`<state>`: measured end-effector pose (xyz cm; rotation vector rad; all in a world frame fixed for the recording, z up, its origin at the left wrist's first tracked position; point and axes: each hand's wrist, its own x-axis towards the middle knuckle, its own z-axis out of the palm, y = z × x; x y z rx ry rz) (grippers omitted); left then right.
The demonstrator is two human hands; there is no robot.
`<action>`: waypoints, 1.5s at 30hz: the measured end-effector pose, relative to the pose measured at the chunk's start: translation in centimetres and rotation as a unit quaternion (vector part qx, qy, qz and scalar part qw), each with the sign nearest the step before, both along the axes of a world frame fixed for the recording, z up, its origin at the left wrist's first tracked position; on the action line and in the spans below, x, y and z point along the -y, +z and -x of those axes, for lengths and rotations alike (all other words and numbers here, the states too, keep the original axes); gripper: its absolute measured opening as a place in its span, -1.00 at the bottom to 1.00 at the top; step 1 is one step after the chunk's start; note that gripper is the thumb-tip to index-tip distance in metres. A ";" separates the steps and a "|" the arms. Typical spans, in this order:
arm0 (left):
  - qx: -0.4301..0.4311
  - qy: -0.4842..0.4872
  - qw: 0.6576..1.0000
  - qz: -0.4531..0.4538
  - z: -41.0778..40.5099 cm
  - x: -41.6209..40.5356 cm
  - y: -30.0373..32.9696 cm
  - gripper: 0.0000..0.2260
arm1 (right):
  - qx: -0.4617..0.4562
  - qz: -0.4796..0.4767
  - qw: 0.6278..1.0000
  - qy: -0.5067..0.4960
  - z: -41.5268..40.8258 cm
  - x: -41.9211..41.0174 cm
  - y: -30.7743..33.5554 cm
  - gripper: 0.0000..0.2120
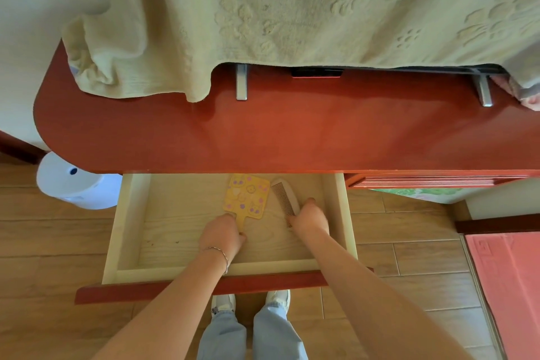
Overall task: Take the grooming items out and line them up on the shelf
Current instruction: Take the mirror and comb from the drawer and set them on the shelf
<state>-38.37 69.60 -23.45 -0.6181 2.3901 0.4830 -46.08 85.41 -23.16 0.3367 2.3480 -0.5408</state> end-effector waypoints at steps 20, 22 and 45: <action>-0.017 0.077 0.978 -0.194 0.1 1.9 2.2 -0.93 | 0.016 0.155 0.986 -0.063 -1.0 -1.8 1.6 -0.83; -0.014 0.068 0.974 -0.215 0.3 2.8 2.9 -0.89 | 0.009 0.164 0.985 -0.051 -1.1 -2.2 2.3 -0.82; -0.139 0.035 0.914 -0.379 4.7 3.1 12.9 -0.92 | -0.089 0.481 0.846 -0.211 5.4 -5.0 14.4 -0.82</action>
